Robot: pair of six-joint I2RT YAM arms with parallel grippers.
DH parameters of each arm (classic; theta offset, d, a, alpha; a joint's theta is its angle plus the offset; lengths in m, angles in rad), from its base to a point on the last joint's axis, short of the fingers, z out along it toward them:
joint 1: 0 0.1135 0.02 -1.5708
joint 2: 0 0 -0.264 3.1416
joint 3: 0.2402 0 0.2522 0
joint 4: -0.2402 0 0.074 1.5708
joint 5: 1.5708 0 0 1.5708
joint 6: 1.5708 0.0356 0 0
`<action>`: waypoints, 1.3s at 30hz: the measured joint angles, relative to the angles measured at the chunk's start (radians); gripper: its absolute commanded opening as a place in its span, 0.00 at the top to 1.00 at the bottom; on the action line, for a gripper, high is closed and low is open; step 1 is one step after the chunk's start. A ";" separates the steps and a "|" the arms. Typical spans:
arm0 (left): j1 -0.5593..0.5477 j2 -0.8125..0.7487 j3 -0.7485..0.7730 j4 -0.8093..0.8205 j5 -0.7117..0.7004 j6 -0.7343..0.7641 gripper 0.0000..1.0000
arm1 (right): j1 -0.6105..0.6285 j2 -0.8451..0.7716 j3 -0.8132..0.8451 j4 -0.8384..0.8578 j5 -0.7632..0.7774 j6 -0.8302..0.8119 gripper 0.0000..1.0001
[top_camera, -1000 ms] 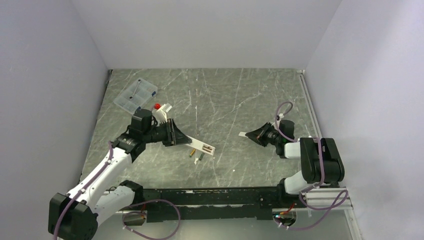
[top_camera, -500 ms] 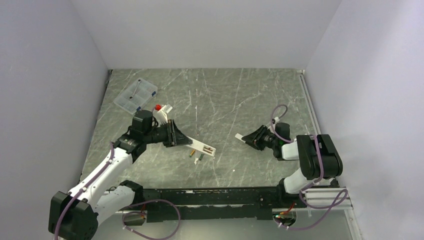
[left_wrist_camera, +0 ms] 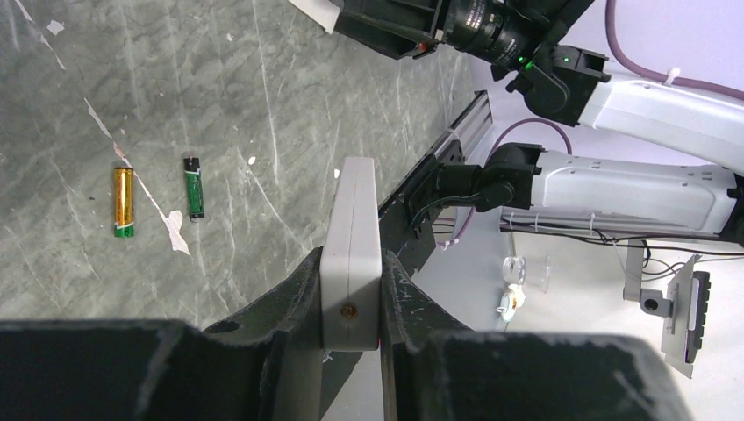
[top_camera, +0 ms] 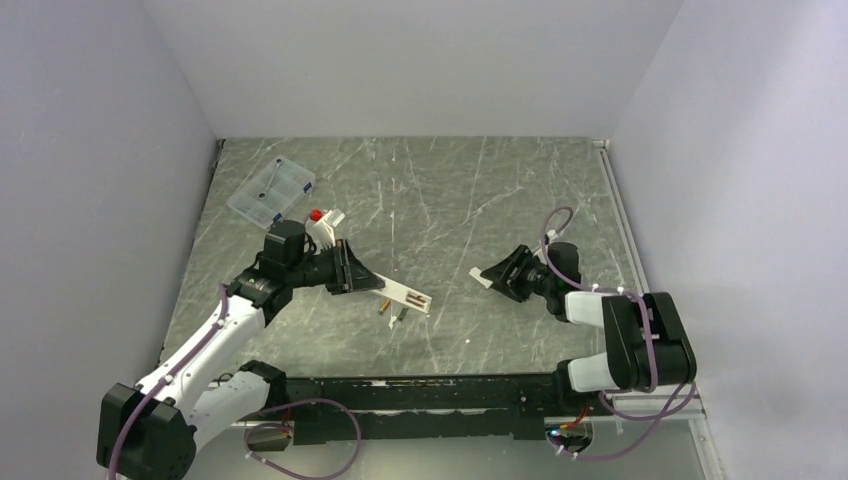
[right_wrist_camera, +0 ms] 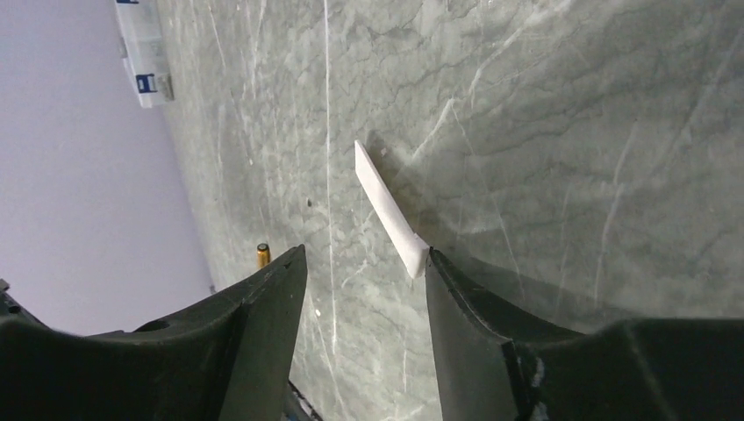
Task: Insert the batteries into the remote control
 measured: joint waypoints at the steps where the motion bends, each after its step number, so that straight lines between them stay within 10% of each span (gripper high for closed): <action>1: 0.000 0.000 0.000 0.000 0.000 0.000 1.00 | 0.002 -0.017 0.002 -0.023 0.008 -0.010 0.44; 18: 0.000 -0.023 -0.001 -0.003 0.000 0.000 1.00 | 0.023 -0.301 0.058 -0.368 0.096 -0.155 0.45; 39: 0.000 -0.026 -0.001 -0.145 0.000 0.005 1.00 | 0.342 -0.339 0.208 -0.559 0.226 -0.299 0.50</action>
